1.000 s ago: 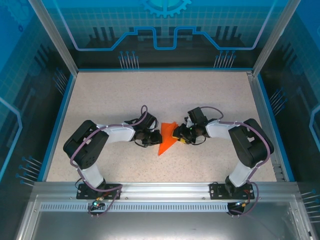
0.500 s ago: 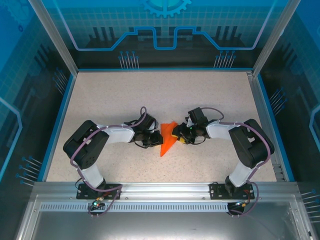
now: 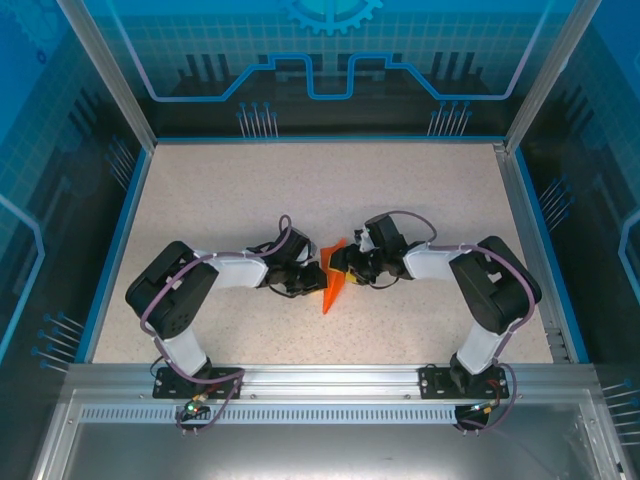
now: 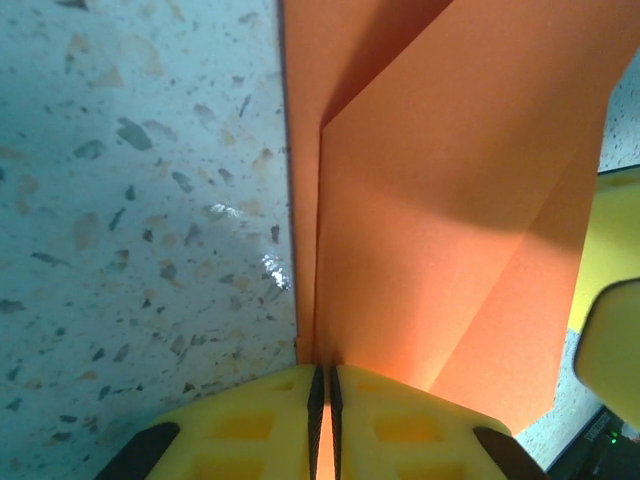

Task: Fold a paper plane with a square sheet of paper (pick it up from the middle)
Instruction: Turn over the paper at the center of the table.

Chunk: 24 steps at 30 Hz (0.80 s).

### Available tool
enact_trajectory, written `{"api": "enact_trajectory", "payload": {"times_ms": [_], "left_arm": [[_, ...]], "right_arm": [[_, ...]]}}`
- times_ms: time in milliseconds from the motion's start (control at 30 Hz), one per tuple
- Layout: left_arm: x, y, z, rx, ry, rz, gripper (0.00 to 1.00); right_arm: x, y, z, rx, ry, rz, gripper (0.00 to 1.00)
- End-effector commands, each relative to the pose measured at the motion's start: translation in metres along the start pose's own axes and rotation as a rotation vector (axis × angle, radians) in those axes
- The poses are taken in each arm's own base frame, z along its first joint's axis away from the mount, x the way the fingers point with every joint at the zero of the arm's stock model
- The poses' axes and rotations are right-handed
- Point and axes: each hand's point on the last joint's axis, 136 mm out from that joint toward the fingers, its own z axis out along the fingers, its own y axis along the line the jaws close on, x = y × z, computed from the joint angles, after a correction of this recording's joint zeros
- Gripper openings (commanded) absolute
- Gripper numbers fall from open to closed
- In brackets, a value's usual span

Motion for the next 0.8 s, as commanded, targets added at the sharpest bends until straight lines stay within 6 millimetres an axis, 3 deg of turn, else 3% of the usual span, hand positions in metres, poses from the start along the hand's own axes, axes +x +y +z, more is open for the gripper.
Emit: {"api": "enact_trajectory", "payload": {"times_ms": [0,367,567,633,767], "left_arm": [[0.013,0.011,0.000,-0.024,0.041,-0.039,0.15],[0.010,0.016,-0.002,-0.033,0.001,-0.075,0.15],[0.012,0.019,-0.001,-0.034,0.003,-0.076,0.15],[0.013,0.020,-0.001,-0.035,0.003,-0.079,0.15],[0.013,0.021,-0.001,-0.033,0.001,-0.077,0.15]], "right_arm": [[-0.001,0.012,0.004,-0.020,0.000,-0.058,0.53],[0.024,-0.003,-0.006,0.037,-0.095,0.061,0.54],[0.033,0.004,-0.002,0.037,-0.080,0.088,0.50],[0.041,0.019,-0.003,-0.020,-0.085,0.093,0.53],[0.025,0.008,-0.015,0.131,-0.140,-0.011,0.54]]}}
